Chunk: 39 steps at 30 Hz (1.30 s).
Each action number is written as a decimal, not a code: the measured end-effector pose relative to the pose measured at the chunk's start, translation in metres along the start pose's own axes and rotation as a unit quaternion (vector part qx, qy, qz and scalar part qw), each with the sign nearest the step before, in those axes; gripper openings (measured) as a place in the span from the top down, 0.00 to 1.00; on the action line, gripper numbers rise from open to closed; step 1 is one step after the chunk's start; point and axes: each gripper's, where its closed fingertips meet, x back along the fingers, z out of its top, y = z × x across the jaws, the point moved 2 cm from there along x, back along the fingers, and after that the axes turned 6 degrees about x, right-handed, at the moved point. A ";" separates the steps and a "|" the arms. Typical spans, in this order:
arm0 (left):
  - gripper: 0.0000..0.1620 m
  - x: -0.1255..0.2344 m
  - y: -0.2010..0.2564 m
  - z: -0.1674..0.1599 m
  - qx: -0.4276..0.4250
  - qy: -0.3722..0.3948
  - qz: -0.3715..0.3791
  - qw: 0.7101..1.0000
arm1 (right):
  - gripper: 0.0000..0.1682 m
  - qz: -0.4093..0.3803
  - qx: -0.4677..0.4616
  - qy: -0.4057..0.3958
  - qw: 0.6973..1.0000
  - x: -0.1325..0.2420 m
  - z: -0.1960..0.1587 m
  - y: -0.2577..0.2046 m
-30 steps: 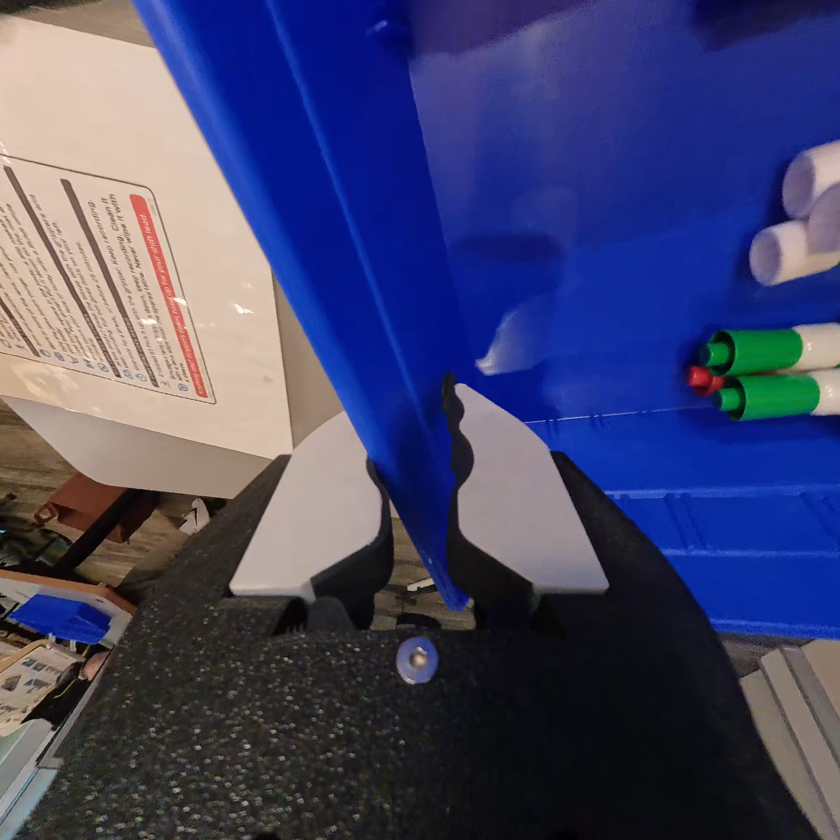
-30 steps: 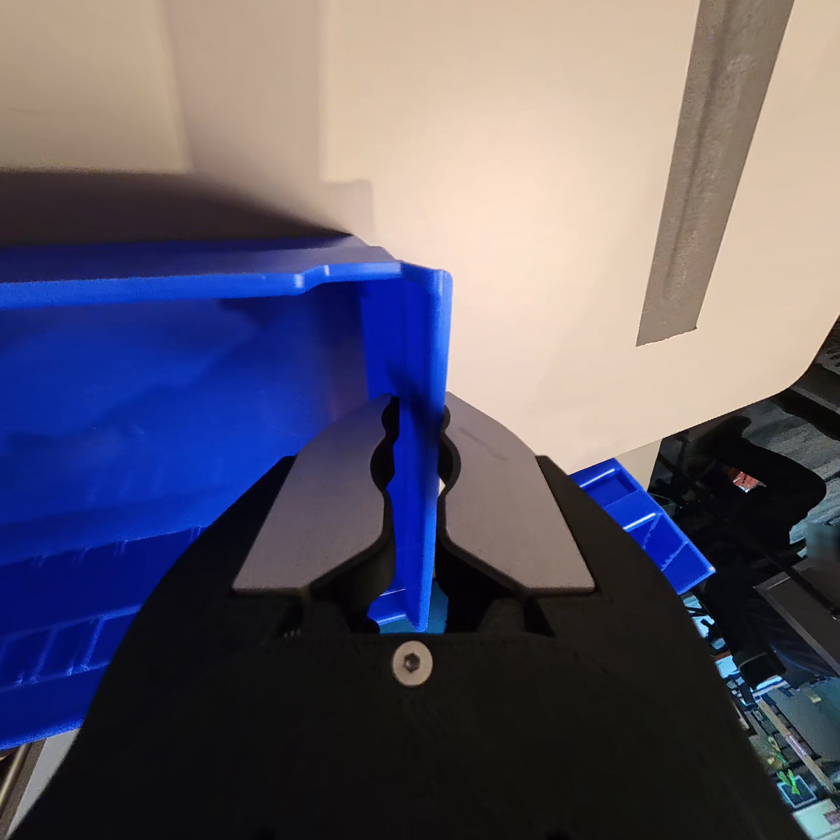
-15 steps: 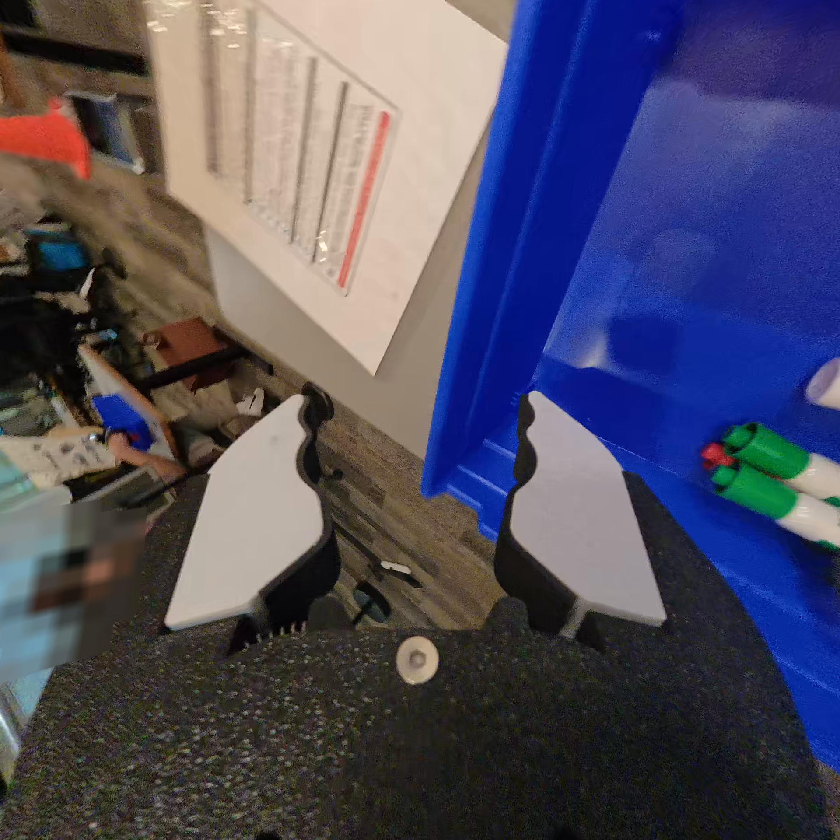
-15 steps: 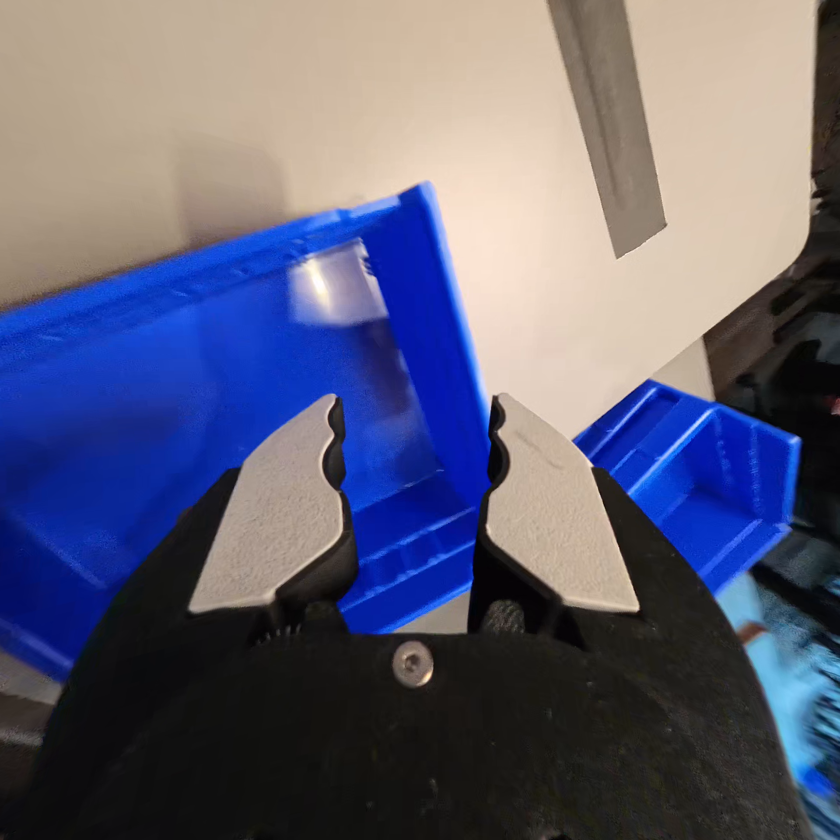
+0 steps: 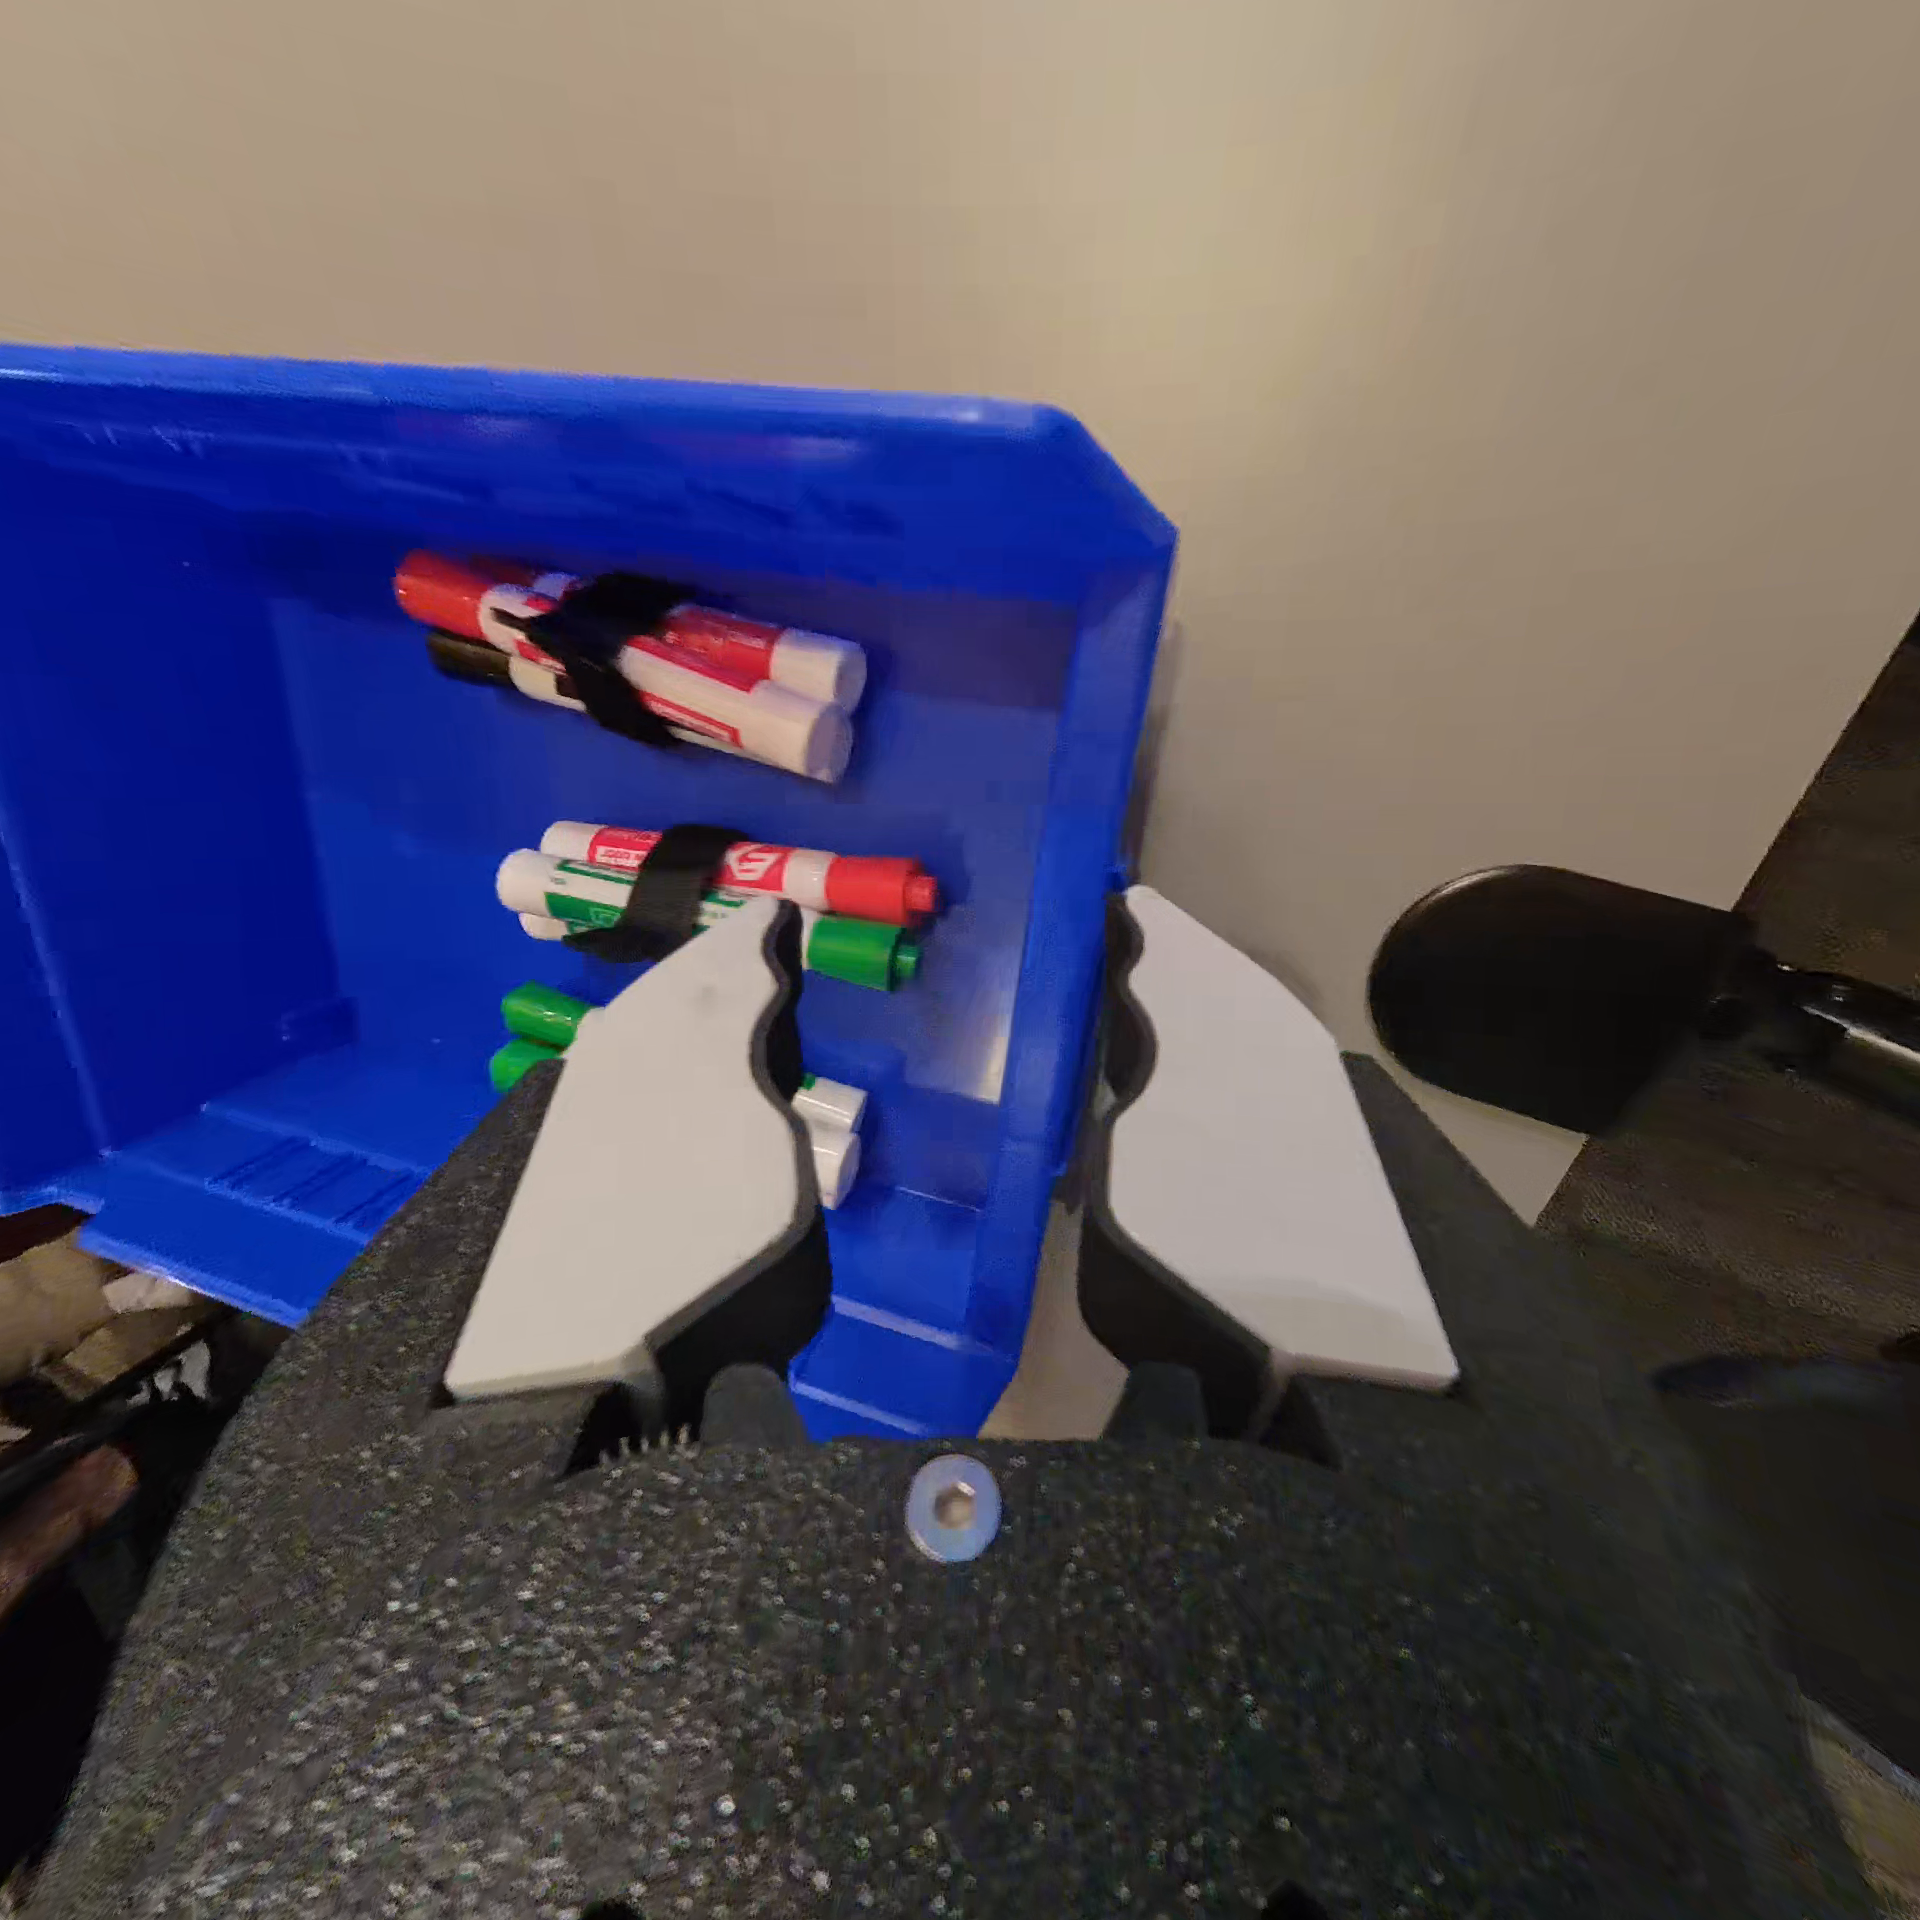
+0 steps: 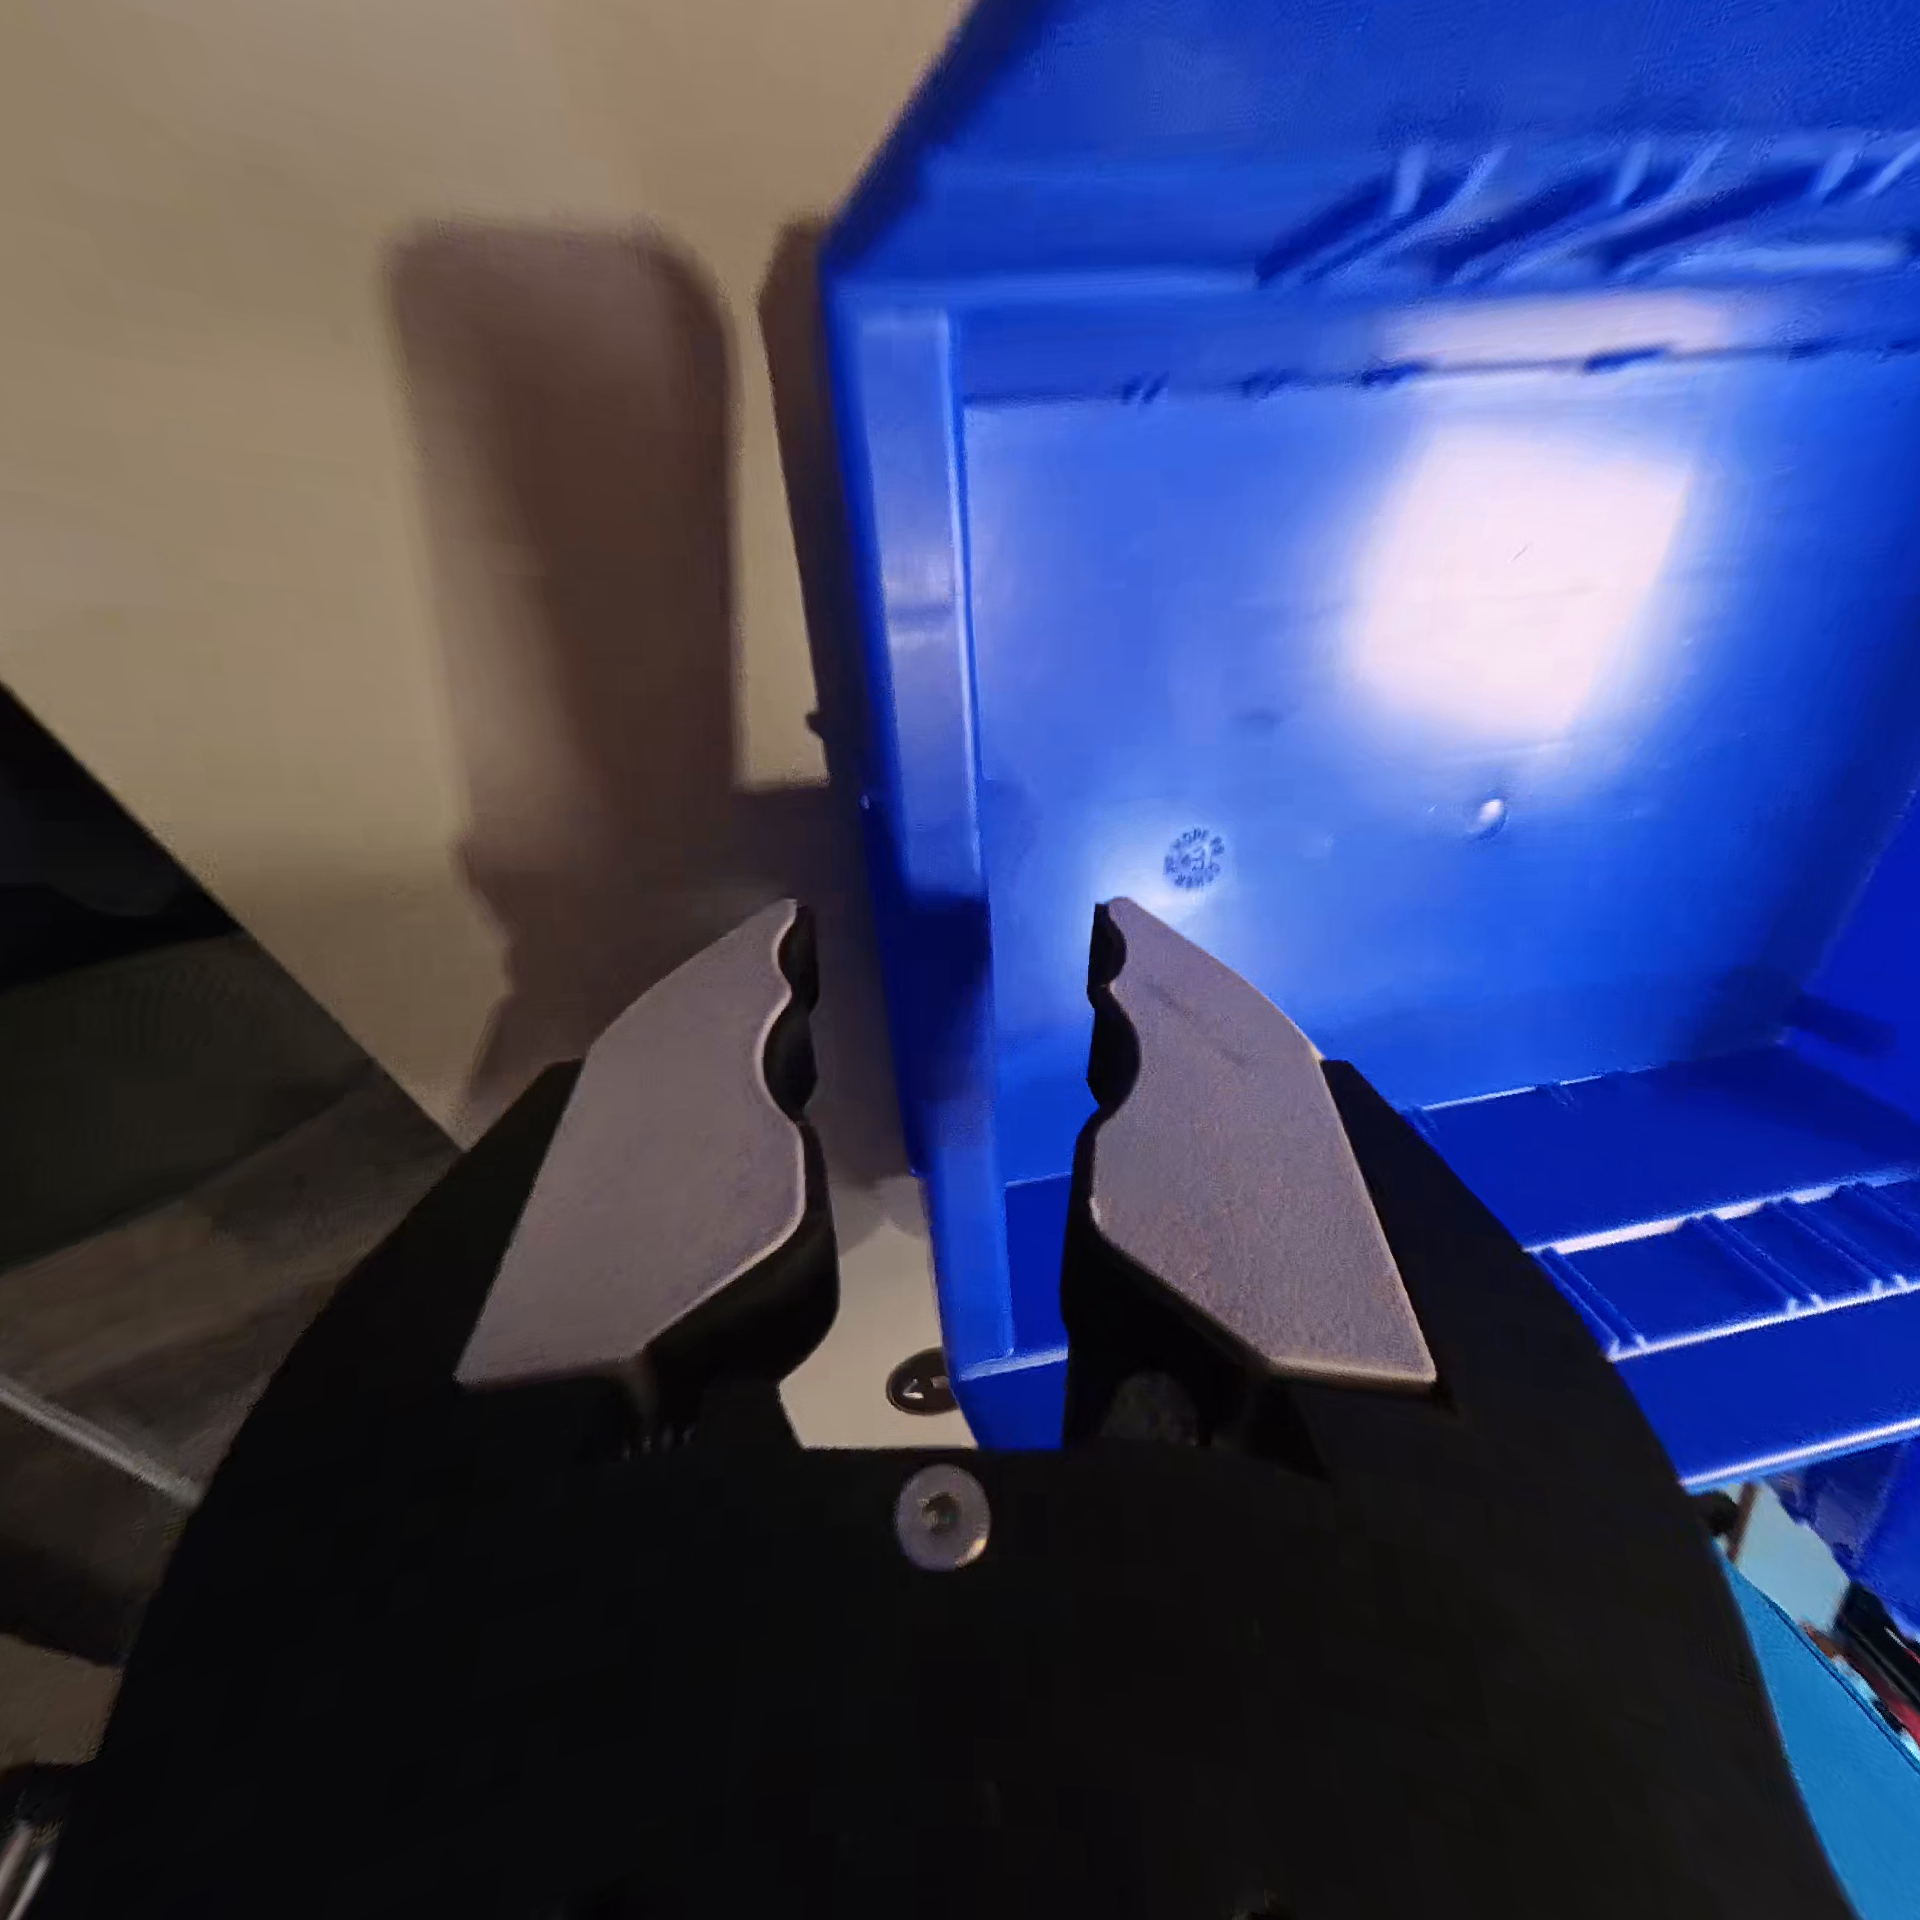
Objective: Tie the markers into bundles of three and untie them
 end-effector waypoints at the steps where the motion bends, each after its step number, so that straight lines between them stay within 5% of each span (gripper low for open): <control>1: 0.67 -0.003 0.002 -0.003 -0.005 0.006 0.007 1.000 | 0.72 -0.002 0.004 -0.020 1.000 -0.006 -0.007 0.001; 6: 0.70 -0.022 0.008 -0.023 -0.023 -0.028 0.025 0.999 | 0.86 0.020 0.001 -0.046 0.999 -0.023 -0.025 0.000; 12: 0.87 -0.037 0.016 -0.038 -0.022 -0.045 -0.022 0.999 | 0.83 -0.030 -0.020 -0.077 0.996 -0.023 -0.048 0.021; 14: 0.86 -0.036 0.015 -0.043 -0.008 -0.047 -0.028 0.998 | 0.82 -0.042 -0.039 -0.073 0.996 -0.019 -0.055 0.025; 18: 0.67 -0.019 0.009 -0.043 0.089 -0.032 -0.054 0.994 | 0.79 -0.042 -0.086 -0.035 0.995 0.018 -0.052 0.015; 23: 0.68 -0.008 -0.058 -0.026 0.286 0.049 0.016 0.957 | 0.80 0.021 -0.064 0.055 0.996 0.057 0.017 -0.034; 28: 0.70 -0.049 -0.088 -0.036 0.430 -0.012 0.007 0.903 | 0.79 0.090 0.014 0.110 0.990 0.038 0.089 -0.082; 32: 0.85 -0.065 -0.087 -0.030 0.446 -0.016 -0.022 0.895 | 0.79 0.123 0.040 0.135 0.982 0.015 0.114 -0.097; 39: 0.88 -0.028 -0.107 -0.002 0.405 0.014 0.031 0.914 | 0.79 0.132 0.037 0.214 0.967 -0.008 0.154 -0.084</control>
